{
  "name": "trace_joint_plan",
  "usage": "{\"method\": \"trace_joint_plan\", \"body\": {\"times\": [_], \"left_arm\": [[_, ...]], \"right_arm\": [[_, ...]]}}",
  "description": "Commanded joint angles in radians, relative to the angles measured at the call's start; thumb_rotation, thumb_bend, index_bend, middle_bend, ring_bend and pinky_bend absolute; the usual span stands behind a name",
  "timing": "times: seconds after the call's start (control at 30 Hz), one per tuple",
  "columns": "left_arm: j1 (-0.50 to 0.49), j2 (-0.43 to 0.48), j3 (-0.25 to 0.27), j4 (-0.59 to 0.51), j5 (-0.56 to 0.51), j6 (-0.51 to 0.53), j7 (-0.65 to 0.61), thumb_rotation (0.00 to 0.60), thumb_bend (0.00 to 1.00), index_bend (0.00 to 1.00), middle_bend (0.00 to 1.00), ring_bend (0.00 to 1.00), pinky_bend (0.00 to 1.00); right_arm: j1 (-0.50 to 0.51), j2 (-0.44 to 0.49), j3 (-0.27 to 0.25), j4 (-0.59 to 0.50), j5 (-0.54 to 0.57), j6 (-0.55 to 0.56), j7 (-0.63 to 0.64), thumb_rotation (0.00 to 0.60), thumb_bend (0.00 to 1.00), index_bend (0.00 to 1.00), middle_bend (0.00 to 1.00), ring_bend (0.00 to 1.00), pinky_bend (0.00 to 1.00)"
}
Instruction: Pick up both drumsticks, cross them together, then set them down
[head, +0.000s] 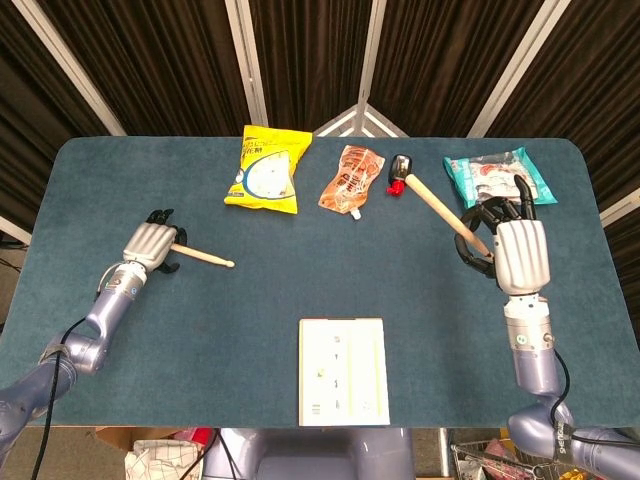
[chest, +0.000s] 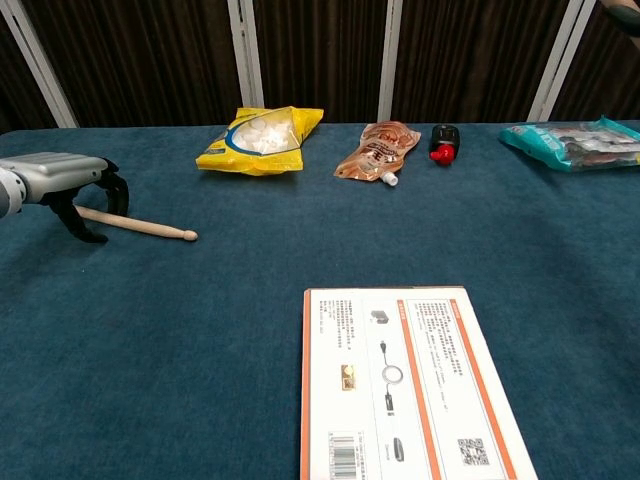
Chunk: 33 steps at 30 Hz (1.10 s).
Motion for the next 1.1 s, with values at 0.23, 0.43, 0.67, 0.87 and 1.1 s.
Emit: {"method": "trace_joint_plan", "body": {"times": [0.23,0.43,0.67,0.87,1.1], "left_arm": [[0.01,0.028,-0.002,-0.036,-0.012,0.013,0.054,0.6,0.36,0.56,0.51,0.05,0.03],[0.022,0.061,-0.013,-0.084,-0.048,0.002,0.118,0.6,0.37,0.55,0.52,0.05,0.03],[0.025,0.076,-0.021,-0.122,-0.092,-0.009,0.219,0.6,0.37,0.54,0.51,0.05,0.03],[0.023,0.072,-0.027,-0.14,-0.118,-0.009,0.285,0.6,0.38,0.53,0.5,0.05,0.03],[0.022,0.071,-0.028,-0.161,-0.139,-0.003,0.34,0.6,0.38,0.53,0.5,0.06,0.03]], "right_arm": [[-0.006,-0.003,-0.001,0.006,-0.006,0.006,0.011,0.6,0.49,0.7,0.62,0.36,0.0],[-0.006,-0.011,-0.002,0.012,-0.006,0.003,0.012,0.6,0.49,0.7,0.62,0.36,0.0],[-0.008,-0.013,0.001,0.016,-0.001,0.0,0.015,0.6,0.49,0.7,0.62,0.36,0.0],[-0.011,-0.012,0.0,0.017,0.0,-0.003,0.02,0.6,0.49,0.7,0.62,0.36,0.0],[-0.013,-0.011,0.001,0.019,-0.001,-0.003,0.025,0.6,0.49,0.7,0.62,0.36,0.0]]}}
